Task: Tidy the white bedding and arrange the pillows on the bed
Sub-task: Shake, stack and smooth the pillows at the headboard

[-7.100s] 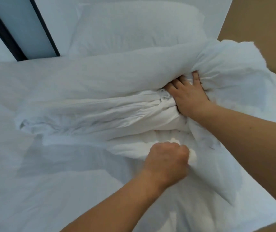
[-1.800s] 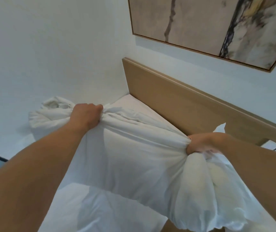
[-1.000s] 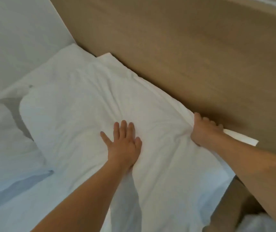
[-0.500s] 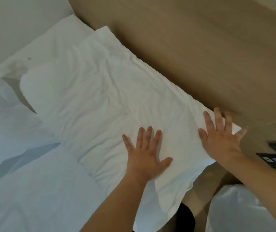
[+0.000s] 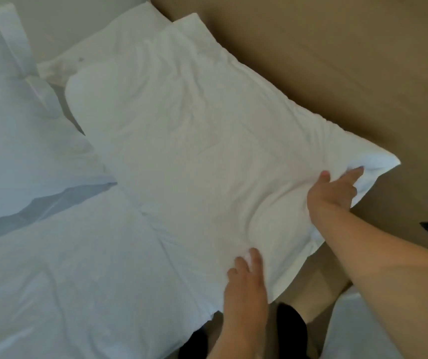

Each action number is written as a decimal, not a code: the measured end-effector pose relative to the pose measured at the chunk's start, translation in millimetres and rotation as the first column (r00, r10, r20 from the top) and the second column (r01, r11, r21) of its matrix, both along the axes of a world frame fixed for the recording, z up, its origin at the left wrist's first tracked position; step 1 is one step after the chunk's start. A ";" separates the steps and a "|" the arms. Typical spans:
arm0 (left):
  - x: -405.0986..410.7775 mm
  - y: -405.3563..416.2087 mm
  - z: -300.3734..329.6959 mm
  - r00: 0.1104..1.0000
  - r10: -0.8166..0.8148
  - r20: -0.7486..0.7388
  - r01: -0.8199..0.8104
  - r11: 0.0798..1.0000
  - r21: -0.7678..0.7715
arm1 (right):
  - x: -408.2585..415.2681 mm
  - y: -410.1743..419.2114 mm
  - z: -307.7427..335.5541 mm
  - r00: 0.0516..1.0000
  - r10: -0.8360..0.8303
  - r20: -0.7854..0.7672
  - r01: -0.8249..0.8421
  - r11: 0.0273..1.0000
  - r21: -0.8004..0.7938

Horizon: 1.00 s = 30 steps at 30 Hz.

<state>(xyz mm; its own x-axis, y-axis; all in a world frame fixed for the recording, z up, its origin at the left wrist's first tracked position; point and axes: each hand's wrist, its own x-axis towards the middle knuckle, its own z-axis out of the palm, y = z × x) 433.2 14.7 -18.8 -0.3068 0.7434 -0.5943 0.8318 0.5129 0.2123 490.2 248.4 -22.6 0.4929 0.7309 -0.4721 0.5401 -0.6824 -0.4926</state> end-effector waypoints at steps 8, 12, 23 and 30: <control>-144.1 -2.7 33.2 0.925 -0.137 0.355 0.119 0.990 0.073 | -80.9 -62.3 26.1 0.501 0.704 0.504 -0.770 0.628 -0.112; -301.7 34.3 32.3 0.996 0.064 -0.067 -0.041 0.951 0.306 | -157.8 -76.6 24.3 0.180 0.863 0.472 -0.950 0.277 -0.145; -442.1 54.8 -69.0 0.872 0.329 -0.362 -0.081 0.827 0.556 | -339.7 -81.2 -34.8 0.112 0.819 0.563 -0.972 -0.027 0.233; -575.7 -78.7 -91.9 0.578 0.301 -0.758 0.322 0.770 0.550 | -481.3 -133.1 -46.7 -0.053 0.582 0.812 -0.893 -0.391 0.222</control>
<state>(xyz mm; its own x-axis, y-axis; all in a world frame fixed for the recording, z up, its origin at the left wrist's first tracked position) -142.6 -64.1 -110.8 -0.3840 0.8147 0.4346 0.8051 0.5258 -0.2744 8.9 115.3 -69.3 -0.8898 0.3373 0.3072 0.3606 0.9325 0.0207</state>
